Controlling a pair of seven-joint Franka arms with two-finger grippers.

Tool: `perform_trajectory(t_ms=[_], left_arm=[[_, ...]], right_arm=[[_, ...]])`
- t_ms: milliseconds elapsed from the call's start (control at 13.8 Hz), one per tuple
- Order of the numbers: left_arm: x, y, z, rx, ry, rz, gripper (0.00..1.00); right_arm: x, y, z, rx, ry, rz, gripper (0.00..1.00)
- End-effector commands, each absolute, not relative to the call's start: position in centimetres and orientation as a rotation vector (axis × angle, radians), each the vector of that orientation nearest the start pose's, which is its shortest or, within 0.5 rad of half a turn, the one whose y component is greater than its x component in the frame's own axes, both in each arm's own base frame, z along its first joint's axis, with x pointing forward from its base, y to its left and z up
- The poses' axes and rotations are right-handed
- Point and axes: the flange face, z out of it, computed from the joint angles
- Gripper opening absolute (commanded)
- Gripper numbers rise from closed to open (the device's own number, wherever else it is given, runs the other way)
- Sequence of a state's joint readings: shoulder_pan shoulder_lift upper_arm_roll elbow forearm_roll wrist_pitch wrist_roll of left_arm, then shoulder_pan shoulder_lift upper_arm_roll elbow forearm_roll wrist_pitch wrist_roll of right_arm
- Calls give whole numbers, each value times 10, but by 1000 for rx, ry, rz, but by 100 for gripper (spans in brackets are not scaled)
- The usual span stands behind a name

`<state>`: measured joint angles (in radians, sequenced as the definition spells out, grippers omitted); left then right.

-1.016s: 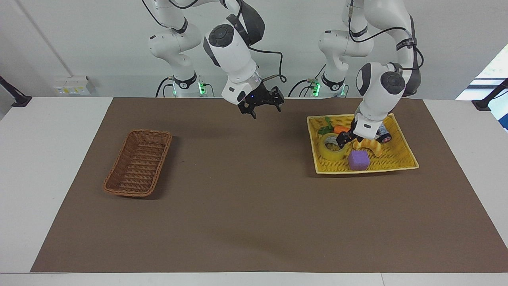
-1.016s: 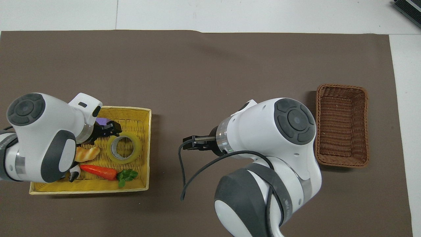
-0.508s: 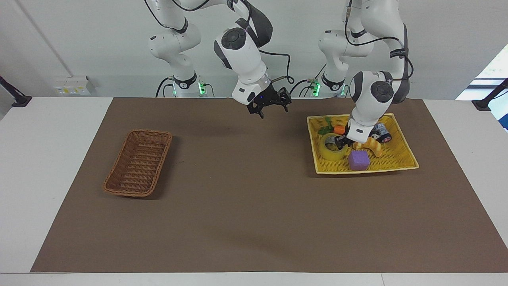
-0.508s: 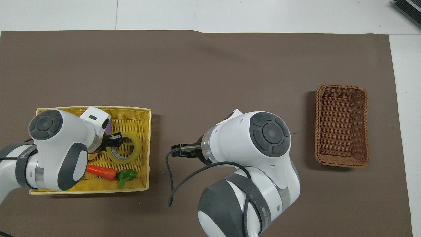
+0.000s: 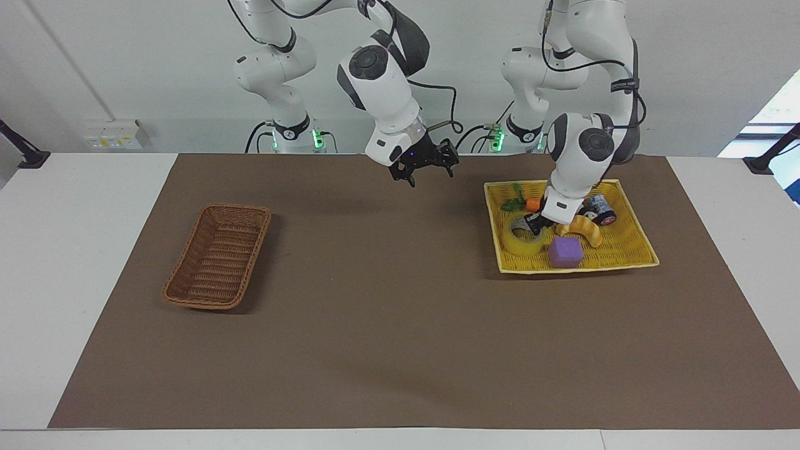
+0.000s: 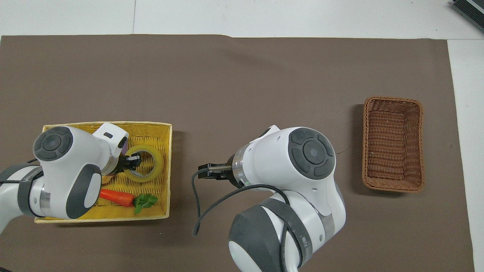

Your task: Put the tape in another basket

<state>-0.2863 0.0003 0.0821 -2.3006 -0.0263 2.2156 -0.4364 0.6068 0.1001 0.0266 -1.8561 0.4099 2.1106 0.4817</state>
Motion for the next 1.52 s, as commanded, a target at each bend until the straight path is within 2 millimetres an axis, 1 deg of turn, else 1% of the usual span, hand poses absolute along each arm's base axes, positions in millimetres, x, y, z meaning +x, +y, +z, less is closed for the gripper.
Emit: perform_trajectory(t_ms=[0,145,218,290,363,435,508,580,725,798,943,1088,1233,1306,1378,1451], left_arm=[[512,-113,394,-3123,-361,143,0],[515,-119,412,-3143,-373,119,0],[514,-127,417,-3170,-384,132,0],[516,-138,425,-3199,-379,121,0],[514,-155,432,-3212,-333,105,0],[512,-164,432,-3234,-322,119,0],[510,-172,433,-3287,-357,155,0],[510,-176,435,-3352,-389,200,0],[505,-182,436,-3406,-256,255,0],[503,-189,437,-3431,-245,283,0],[498,-203,449,-3466,-120,310,0],[491,-224,473,-3508,-56,401,0],[487,-235,485,-3548,-34,444,0],[485,-244,496,-3580,-20,443,0],[484,-248,502,-3603,-12,452,0],[484,-252,504,-3617,-9,453,0]], right_arm=[[486,376,489,-2695,214,65,100],[488,378,496,-2636,288,80,100],[489,377,496,-2612,317,99,100],[490,378,498,-2584,358,115,100],[491,377,500,-2563,412,110,100],[492,379,500,-2540,464,106,100],[492,379,501,-2522,494,113,100],[489,379,500,-2528,484,118,100],[482,375,495,-2550,442,132,100],[481,375,495,-2556,412,127,100],[481,375,494,-2558,392,121,100],[482,374,495,-2550,411,114,100],[482,373,494,-2550,418,118,100],[480,372,489,-2557,418,130,100],[476,370,489,-2562,411,136,100],[474,370,489,-2565,402,140,100]])
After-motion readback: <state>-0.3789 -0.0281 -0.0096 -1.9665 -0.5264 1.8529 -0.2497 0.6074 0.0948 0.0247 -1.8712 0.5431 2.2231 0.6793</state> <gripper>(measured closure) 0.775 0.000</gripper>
